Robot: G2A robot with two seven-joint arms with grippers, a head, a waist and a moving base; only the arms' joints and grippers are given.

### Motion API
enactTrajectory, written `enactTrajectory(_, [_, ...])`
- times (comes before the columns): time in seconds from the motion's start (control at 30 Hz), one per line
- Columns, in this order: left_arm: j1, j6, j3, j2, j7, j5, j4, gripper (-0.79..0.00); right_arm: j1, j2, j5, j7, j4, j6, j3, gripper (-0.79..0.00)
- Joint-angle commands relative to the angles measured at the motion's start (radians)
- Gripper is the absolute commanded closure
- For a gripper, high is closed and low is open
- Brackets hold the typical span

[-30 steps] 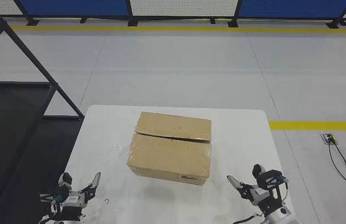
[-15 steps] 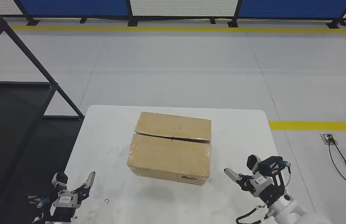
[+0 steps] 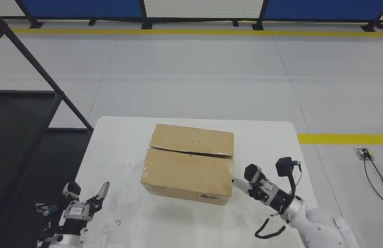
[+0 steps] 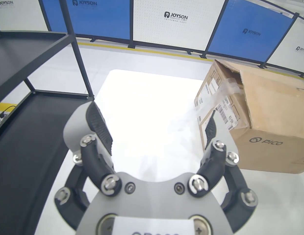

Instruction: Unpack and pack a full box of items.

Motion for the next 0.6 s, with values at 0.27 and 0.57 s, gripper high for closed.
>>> enactTrajectory(0.27, [0.02,-0.045,-0.021,-0.002,0.023,0.008,0.011,-0.785,0.178,-0.004,0.172,0.133,0.189,-0.041,-0.08,-0.785])
enactTrajectory(0.57, [0.006,-0.058,-0.008,-0.005,0.015,0.03,0.035,-0.785,0.178,0.011,0.39,0.293,0.194,-0.218,-0.066,-0.785])
